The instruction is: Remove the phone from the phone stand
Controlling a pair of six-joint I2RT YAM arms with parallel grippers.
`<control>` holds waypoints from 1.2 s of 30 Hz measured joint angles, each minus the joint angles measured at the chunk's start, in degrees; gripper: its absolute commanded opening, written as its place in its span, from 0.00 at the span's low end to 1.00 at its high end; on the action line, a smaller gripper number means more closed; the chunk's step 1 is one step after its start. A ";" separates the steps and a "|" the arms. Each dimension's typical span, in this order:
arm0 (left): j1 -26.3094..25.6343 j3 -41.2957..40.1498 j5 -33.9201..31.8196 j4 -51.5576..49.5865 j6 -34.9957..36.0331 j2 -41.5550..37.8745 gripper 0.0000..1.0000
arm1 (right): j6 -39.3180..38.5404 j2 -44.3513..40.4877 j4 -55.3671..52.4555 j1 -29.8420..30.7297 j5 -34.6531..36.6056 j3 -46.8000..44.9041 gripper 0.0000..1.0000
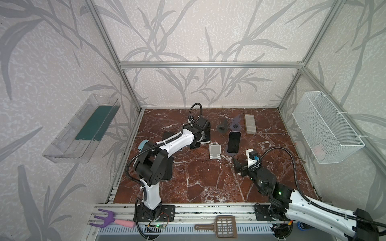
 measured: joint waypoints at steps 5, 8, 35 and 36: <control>0.00 -1.33 -0.02 2.05 -0.04 0.00 0.85 | -0.09 0.42 0.04 0.00 -0.04 0.00 0.99; 0.00 -2.69 0.00 3.41 -0.20 0.00 0.84 | -0.15 0.42 0.07 0.00 -0.28 0.02 0.99; 0.04 -6.71 -0.39 10.12 1.29 -1.09 0.57 | -0.20 0.22 0.07 0.00 -0.46 0.04 0.99; 0.04 -6.73 -0.11 10.12 1.57 -1.16 0.56 | -0.20 0.20 0.07 0.00 -0.44 0.07 0.99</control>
